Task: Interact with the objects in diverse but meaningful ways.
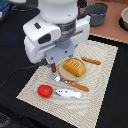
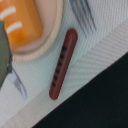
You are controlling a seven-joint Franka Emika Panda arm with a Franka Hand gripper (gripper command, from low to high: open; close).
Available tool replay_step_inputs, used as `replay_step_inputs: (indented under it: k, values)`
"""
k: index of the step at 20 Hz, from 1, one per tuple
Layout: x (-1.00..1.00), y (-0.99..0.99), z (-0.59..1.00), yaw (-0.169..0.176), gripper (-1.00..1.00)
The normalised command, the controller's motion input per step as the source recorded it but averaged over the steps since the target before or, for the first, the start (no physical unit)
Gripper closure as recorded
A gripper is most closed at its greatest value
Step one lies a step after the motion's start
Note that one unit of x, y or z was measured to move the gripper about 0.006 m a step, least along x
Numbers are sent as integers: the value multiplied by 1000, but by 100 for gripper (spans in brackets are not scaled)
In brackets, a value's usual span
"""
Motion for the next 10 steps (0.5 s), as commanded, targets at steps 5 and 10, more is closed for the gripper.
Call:
replay_step_inputs:
  k: [5,10]
  values:
    - [-813,497,-65,-31,-100]
    - [-555,351,-132,-16,-100]
